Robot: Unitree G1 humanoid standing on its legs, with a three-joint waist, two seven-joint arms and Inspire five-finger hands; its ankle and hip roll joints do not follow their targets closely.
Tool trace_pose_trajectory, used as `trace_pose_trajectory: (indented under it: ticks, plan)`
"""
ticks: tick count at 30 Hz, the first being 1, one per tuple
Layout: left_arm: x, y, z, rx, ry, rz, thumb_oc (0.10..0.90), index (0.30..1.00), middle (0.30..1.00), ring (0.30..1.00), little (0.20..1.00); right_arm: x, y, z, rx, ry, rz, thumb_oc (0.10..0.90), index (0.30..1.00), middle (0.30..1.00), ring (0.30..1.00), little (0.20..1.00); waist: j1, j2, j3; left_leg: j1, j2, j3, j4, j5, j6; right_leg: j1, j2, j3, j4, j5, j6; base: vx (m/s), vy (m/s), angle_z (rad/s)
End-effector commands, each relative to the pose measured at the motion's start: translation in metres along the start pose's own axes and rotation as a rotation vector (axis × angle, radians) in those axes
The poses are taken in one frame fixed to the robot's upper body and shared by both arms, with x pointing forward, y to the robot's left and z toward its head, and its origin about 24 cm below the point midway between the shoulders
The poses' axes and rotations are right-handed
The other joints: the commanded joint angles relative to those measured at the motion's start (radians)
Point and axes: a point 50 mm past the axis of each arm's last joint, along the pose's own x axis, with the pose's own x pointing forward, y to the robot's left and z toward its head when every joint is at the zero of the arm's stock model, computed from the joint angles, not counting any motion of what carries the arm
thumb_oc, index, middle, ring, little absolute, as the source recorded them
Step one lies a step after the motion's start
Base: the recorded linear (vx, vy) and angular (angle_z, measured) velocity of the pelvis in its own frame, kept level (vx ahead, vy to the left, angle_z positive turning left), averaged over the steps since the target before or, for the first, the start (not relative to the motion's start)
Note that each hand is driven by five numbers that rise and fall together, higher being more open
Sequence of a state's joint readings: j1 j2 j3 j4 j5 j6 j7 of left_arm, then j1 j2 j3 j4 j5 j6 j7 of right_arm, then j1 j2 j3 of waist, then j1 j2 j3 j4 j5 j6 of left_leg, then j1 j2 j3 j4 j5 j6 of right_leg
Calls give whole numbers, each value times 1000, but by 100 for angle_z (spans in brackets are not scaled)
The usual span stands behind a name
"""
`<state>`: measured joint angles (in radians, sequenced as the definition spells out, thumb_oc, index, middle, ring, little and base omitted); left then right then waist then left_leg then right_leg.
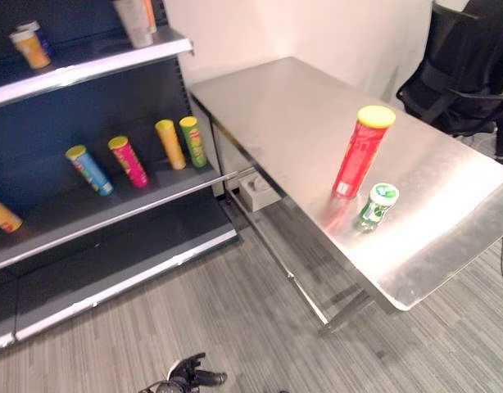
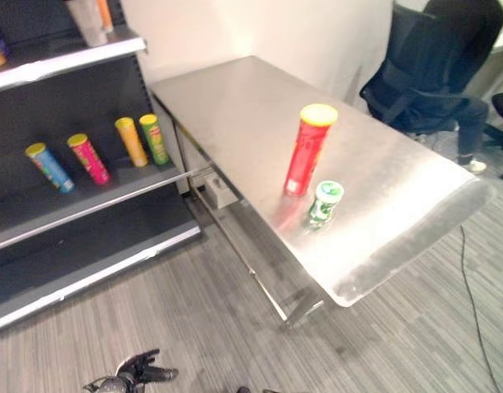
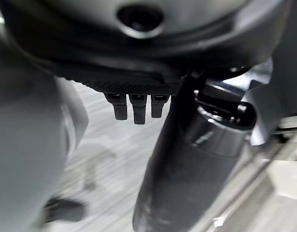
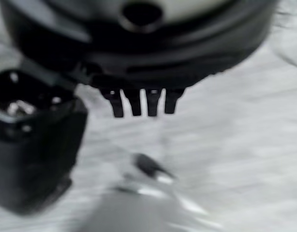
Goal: Put the goods on the table back onto the shelves and tidy them up.
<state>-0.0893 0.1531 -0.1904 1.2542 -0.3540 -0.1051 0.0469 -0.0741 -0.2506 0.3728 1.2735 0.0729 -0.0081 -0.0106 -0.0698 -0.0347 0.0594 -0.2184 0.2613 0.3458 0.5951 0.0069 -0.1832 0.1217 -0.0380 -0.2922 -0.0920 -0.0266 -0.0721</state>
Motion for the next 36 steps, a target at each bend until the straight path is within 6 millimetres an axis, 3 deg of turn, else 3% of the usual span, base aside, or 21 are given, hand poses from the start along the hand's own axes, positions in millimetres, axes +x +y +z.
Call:
trace_pose_trajectory:
  ticks: [1,3,4,5,6,8,12,16,18,19,20,21,22,24,27,29,30,31,33,35,36]
  plan:
    - [1,2,8,-19,-37,29,800,900,900,900,900,-3,-20,-9,1,-1,-70,800,900,900,900,900,-14,6,19,143,-35,1,-378,50,58,-40,-80,43,20,4,141,168,222,-97]
    - [1,0,2,-23,-16,31,800,900,900,900,900,-2,-19,-8,-28,-1,-68,800,900,900,900,900,10,24,18,117,-24,-141,-550,113,43,-22,-84,92,11,-12,159,236,151,-72]
    - [1,0,3,-23,-16,31,800,900,900,900,900,-2,-19,-7,-28,-1,-69,800,900,900,900,900,9,24,16,115,-24,-142,-553,116,43,-25,-84,91,10,-11,159,394,203,-62]
    - [1,-4,0,-24,-2,29,800,900,900,900,900,-2,-19,-13,-88,35,-70,800,900,900,900,900,25,38,21,84,12,-274,-630,171,14,2,-99,145,8,-27,174,366,189,-61]
    - [0,-6,-2,-20,4,23,800,900,900,900,900,-2,-20,-14,-103,46,-77,800,900,900,900,900,21,43,19,86,21,-285,-632,168,7,8,-108,164,14,-31,179,592,393,-84]
    - [0,-7,-3,1,11,18,800,900,900,900,900,-3,-22,-20,-91,68,-76,800,900,900,900,900,13,50,11,99,23,-235,-630,156,1,25,-139,187,9,-36,199,372,365,-133]
    - [4,-1,20,96,-56,18,800,900,900,900,900,-7,-17,-42,114,141,-66,800,900,900,900,900,-36,52,-23,154,-82,-132,-682,105,29,-36,-251,233,12,45,264,238,413,-73]
    - [6,2,46,193,-134,8,800,900,900,900,900,-8,-11,-48,151,172,-62,800,900,900,900,900,-74,41,0,162,-163,-63,-682,45,83,-141,-319,283,57,140,279,109,304,-44]
    - [6,4,54,219,-167,0,800,900,900,900,900,-6,-9,-41,139,144,-57,800,900,900,900,900,-75,43,15,158,-169,-7,-682,32,92,-196,-332,207,69,190,271,-38,204,-89]
    - [6,5,55,234,-177,-10,800,900,900,900,900,-5,-10,-34,129,116,-61,800,900,900,900,900,-67,44,23,163,-165,31,-682,23,94,-209,-340,105,74,197,268,-19,256,-156]
    - [5,4,51,291,-169,-34,800,900,900,900,900,-4,-12,-27,126,79,-71,800,900,900,900,900,-80,41,19,174,-168,72,-682,-2,89,-208,-348,39,83,231,294,8,202,-170]
    - [5,4,50,291,-168,-33,800,900,900,900,900,-4,-11,-28,125,80,-71,800,900,900,900,900,-78,41,18,174,-169,74,-682,-3,90,-210,-349,41,82,233,295,61,220,-127]
    - [4,9,42,327,-138,-33,800,900,900,900,900,-6,-14,-37,180,97,-79,800,900,900,900,900,-103,36,24,191,-164,110,-682,-4,96,-238,-321,96,88,245,298,23,106,-77]
    - [4,11,39,324,-126,-28,800,900,900,900,900,-7,-15,-42,211,111,-88,800,900,900,900,900,-102,35,29,197,-164,129,-682,-7,100,-247,-306,101,95,233,293,-16,101,-78]
    - [2,19,17,214,-50,2,800,900,900,900,900,-20,-57,-74,604,143,-297,800,900,900,900,900,-132,22,29,229,-151,224,-682,-17,103,-246,-229,70,103,191,284,-46,23,-128]
    - [2,16,15,251,-42,-12,800,900,900,900,900,-30,-74,-93,739,160,-387,800,900,900,900,900,-144,21,29,243,-142,228,-682,-17,99,-248,-213,118,79,175,286,47,-84,-89]
    - [2,19,15,248,-44,-5,800,900,900,900,900,-41,-96,-106,863,129,-494,800,900,900,900,900,-157,13,21,259,-144,224,-682,-18,95,-232,-200,164,40,181,290,135,-128,0]
    - [1,21,11,212,-44,2,800,900,900,900,900,-58,-138,-106,961,2,-656,800,900,900,900,900,-162,10,8,281,-138,235,-682,-18,90,-215,-195,170,16,187,295,138,-142,5]
    - [-1,18,2,169,-26,-4,800,900,900,900,900,-85,-183,-84,968,-256,-812,800,900,900,900,900,-180,14,-3,294,-132,241,-682,-16,86,-207,-186,172,13,178,293,98,-97,-35]
    - [-3,11,-14,95,21,-12,800,900,900,900,900,-134,-221,-58,963,-566,-1044,800,900,900,900,900,-202,26,-24,309,-119,245,-682,-16,82,-198,-176,173,9,160,289,119,-80,-36]
    - [-4,11,-17,69,33,-10,800,900,900,900,900,-148,-230,-50,962,-644,-1105,800,900,900,900,900,-209,28,-31,313,-117,246,-682,-15,81,-196,-172,176,7,156,288,115,-78,-27]
